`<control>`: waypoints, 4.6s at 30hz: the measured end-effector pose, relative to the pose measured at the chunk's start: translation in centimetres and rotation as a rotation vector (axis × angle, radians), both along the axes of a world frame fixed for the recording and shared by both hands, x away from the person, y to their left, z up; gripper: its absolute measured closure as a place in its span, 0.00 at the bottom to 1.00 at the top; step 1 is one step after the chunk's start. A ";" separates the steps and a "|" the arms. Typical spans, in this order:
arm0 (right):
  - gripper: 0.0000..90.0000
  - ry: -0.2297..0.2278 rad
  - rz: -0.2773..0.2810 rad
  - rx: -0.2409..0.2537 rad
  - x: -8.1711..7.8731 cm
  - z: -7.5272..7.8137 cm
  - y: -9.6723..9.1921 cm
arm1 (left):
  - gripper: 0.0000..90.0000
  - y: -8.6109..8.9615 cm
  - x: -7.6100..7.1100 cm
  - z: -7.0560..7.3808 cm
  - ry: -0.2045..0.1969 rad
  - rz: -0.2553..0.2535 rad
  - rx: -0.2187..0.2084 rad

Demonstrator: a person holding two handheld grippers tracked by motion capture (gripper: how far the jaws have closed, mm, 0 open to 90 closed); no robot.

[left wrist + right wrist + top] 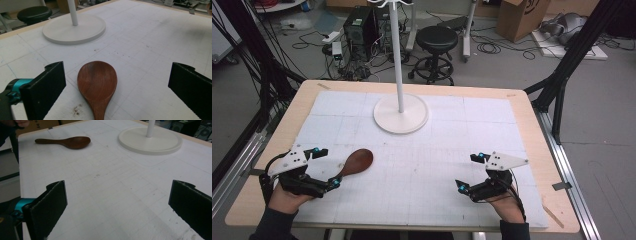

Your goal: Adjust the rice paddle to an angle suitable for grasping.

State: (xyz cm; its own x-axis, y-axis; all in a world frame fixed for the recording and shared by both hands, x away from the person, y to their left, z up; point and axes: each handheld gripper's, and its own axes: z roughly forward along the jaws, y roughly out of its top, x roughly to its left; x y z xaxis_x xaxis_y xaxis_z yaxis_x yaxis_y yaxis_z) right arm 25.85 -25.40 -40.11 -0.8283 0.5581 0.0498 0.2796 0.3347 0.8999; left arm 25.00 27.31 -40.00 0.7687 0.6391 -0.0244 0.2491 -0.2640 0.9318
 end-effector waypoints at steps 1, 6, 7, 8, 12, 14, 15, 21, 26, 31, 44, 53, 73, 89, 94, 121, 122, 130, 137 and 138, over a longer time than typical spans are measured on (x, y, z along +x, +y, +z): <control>0.01 0.000 0.000 0.000 0.0 0.0 0.0 | 0.02 0.0 0.0 0.0 0.000 0.000 0.000; 0.01 0.006 0.001 0.000 0.0 0.0 -0.1 | 0.02 -0.1 0.1 0.0 0.012 0.005 0.012; 0.01 0.007 0.006 -0.001 0.0 -0.1 -0.1 | 0.02 -0.1 0.1 0.0 0.012 0.005 0.012; 0.01 0.005 0.004 -0.009 0.1 -0.1 -0.1 | 0.02 -0.3 0.2 -0.1 0.010 0.006 0.027; 0.01 0.012 0.000 -0.008 0.0 -0.1 -0.4 | 0.02 -0.6 0.3 0.0 0.020 0.015 0.044; 0.01 0.015 -0.010 -0.010 -0.1 -0.1 -0.6 | 0.02 -0.8 0.4 0.1 0.023 0.020 0.060; 0.01 0.015 -0.010 -0.010 -0.1 -0.1 -0.6 | 0.02 -0.8 0.4 0.1 0.023 0.020 0.060; 0.01 0.018 -0.022 -0.019 0.1 -0.2 -0.9 | 0.02 -0.9 1.2 0.7 0.071 0.030 0.177; 0.01 0.017 -0.031 -0.026 0.1 -0.2 -1.2 | 0.02 -1.1 2.0 0.8 0.157 0.017 0.275; 0.01 0.018 -0.040 -0.021 0.0 -0.1 -1.6 | 0.02 -1.3 2.5 0.5 0.202 0.022 0.362; 0.01 0.032 -0.042 -0.042 0.2 -0.5 -1.6 | 0.02 -1.7 3.3 -0.1 0.306 0.024 0.563; 0.01 0.040 -0.042 -0.070 0.4 -0.8 -1.6 | 0.04 -3.2 4.2 -0.2 0.404 -0.009 0.648; 0.01 0.047 -0.052 -0.088 0.5 -1.0 -1.7 | 0.35 -3.4 5.3 -0.6 0.523 -0.022 0.690; 0.01 0.045 -0.063 -0.080 0.5 -0.9 -2.0 | 0.56 -3.9 6.0 -1.5 0.600 -0.050 0.751; 0.01 0.043 -0.064 -0.078 0.5 -0.9 -2.0 | 0.63 -3.7 6.2 -1.5 0.612 -0.042 0.732; 0.01 0.038 -0.067 -0.091 0.5 -1.0 -2.0 | 0.87 -3.8 6.1 -1.5 0.588 -0.081 0.743; 0.01 0.038 -0.067 -0.091 0.5 -1.0 -2.0 | 0.87 -3.8 6.1 -1.5 0.591 -0.082 0.742; 0.01 0.035 -0.072 -0.093 0.5 -0.9 -2.1 | 0.87 -3.8 5.9 -1.4 0.556 -0.108 0.757; 0.01 0.030 -0.084 -0.092 0.5 -0.8 -2.3 | 0.87 -4.2 5.6 -1.2 0.522 -0.167 0.732; 0.01 0.029 -0.085 -0.093 0.5 -0.8 -2.3 | 0.87 -4.4 5.6 -1.2 0.507 -0.182 0.749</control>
